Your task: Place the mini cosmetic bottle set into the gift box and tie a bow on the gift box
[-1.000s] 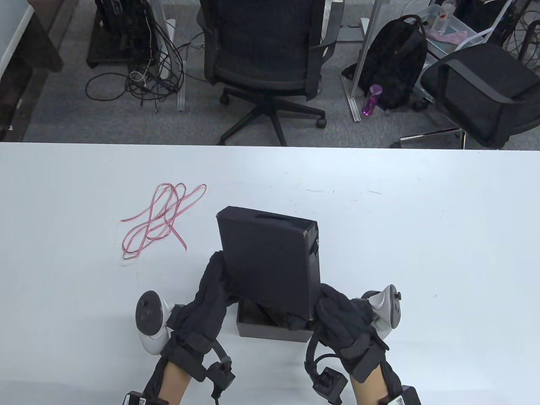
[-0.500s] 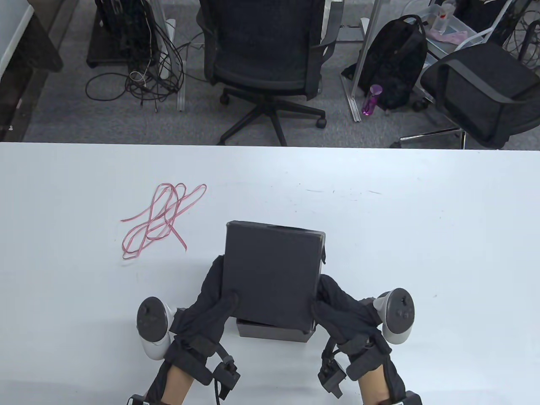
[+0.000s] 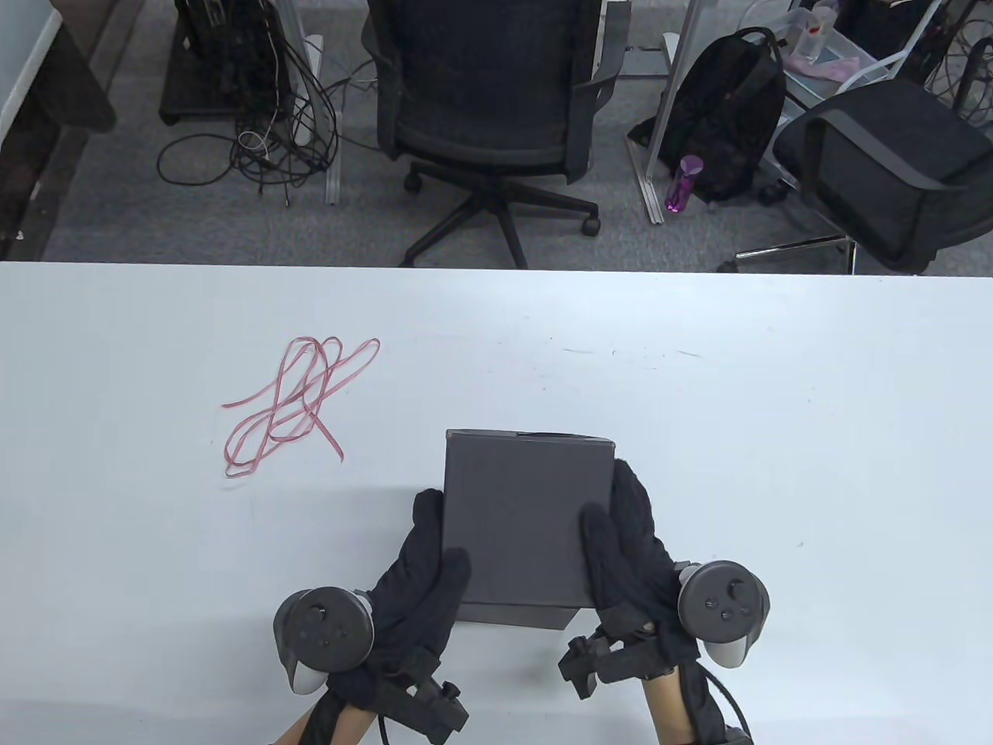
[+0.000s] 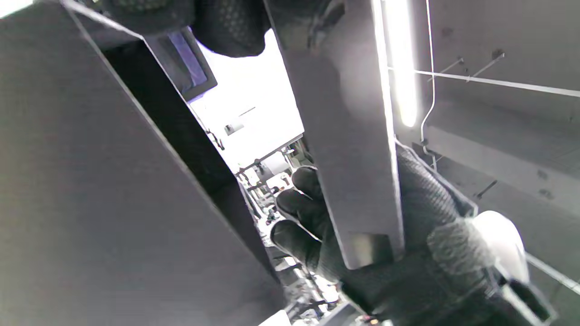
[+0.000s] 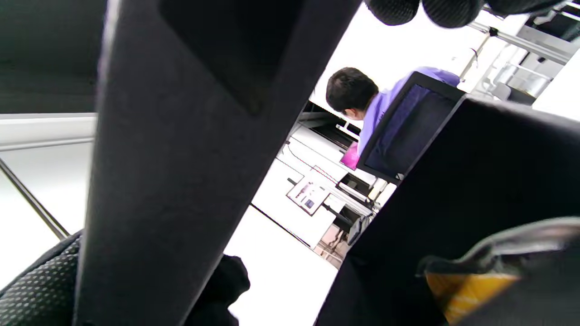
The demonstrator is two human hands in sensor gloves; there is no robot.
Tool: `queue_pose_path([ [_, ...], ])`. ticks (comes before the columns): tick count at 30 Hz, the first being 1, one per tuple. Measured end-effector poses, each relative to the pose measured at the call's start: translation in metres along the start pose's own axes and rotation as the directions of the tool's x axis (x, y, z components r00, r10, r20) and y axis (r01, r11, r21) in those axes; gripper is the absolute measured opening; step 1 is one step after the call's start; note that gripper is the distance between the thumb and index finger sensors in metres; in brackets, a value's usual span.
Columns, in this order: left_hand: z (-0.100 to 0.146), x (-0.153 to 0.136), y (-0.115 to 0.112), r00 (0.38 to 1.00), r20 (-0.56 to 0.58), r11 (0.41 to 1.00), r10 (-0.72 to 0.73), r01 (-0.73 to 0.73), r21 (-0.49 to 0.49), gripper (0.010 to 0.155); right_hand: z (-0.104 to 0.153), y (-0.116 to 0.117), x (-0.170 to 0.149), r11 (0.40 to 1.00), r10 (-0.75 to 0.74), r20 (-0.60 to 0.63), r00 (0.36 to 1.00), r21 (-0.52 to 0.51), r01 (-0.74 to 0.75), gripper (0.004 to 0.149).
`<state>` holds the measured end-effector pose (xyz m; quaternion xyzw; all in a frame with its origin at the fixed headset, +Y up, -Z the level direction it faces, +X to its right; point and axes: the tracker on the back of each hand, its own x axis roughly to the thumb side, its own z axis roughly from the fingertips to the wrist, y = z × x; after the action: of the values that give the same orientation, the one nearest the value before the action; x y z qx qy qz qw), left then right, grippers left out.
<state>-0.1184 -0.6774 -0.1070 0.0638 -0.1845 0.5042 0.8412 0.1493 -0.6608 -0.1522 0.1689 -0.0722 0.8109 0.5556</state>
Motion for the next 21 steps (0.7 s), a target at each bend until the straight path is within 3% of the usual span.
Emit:
queue_pose_path([
  [4,0.000,0.002,-0.003,0.997,-0.029,0.997,-0.075,0.074,-0.035,0.078,-0.002,0.002,-0.012,0.996,-0.081,-0.059,0.995,0.018,0.083,0.071],
  [12,-0.001,-0.009,-0.008,0.983,-0.178,0.990,-0.044,0.018,-0.143,0.080,-0.003,0.009,-0.035,0.986,-0.142,-0.181,0.973,0.064,0.156,0.070],
  [21,-0.002,-0.013,-0.009,0.977,-0.208,0.989,-0.053,0.022,-0.145,0.079,-0.004,0.013,-0.046,0.970,-0.199,-0.226,0.953,0.091,0.224,0.070],
])
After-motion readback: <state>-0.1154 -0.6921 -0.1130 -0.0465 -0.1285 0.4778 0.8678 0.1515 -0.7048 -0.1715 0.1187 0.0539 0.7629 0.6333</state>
